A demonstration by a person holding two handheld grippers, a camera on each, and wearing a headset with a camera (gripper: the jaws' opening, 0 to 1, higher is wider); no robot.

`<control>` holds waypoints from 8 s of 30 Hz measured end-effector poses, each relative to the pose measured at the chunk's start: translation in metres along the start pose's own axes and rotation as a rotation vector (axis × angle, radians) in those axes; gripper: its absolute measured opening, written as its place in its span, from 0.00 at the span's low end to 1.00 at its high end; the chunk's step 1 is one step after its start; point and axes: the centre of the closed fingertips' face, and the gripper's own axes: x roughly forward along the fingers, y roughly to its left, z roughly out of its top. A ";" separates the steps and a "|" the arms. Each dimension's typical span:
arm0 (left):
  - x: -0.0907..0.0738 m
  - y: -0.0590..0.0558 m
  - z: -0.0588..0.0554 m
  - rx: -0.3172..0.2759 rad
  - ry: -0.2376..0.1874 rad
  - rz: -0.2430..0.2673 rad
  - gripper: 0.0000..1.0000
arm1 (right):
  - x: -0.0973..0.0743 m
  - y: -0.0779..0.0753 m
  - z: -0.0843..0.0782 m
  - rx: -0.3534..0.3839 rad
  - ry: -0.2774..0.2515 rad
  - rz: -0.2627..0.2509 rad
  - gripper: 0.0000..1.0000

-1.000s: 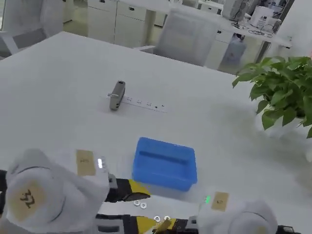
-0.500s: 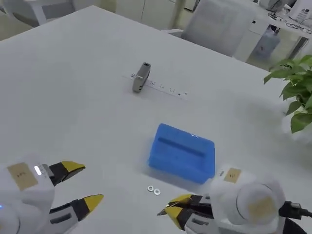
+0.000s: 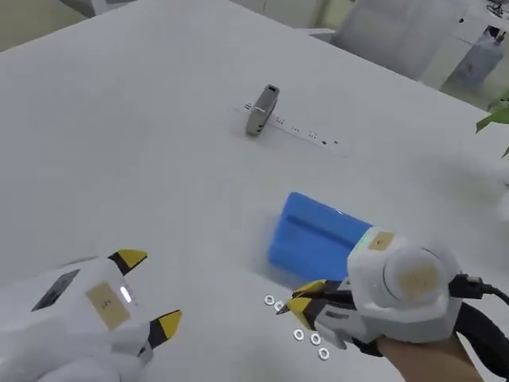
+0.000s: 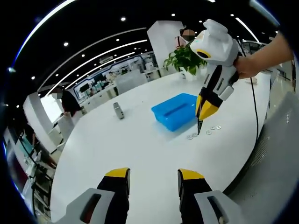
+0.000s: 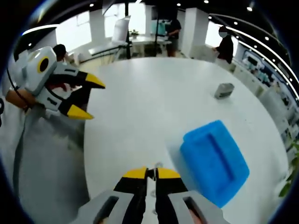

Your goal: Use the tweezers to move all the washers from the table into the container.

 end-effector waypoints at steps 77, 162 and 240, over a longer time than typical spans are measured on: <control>0.002 -0.029 0.028 -0.193 -0.157 -0.151 0.99 | 0.026 -0.020 -0.001 0.148 -0.054 -0.088 0.02; -0.001 -0.059 0.031 -0.123 -0.157 -0.271 0.99 | -0.030 -0.048 0.031 0.215 -0.185 -0.201 0.04; 0.006 -0.053 0.010 -0.085 0.022 -0.272 0.74 | 0.039 -0.016 -0.039 0.488 0.002 -0.166 0.02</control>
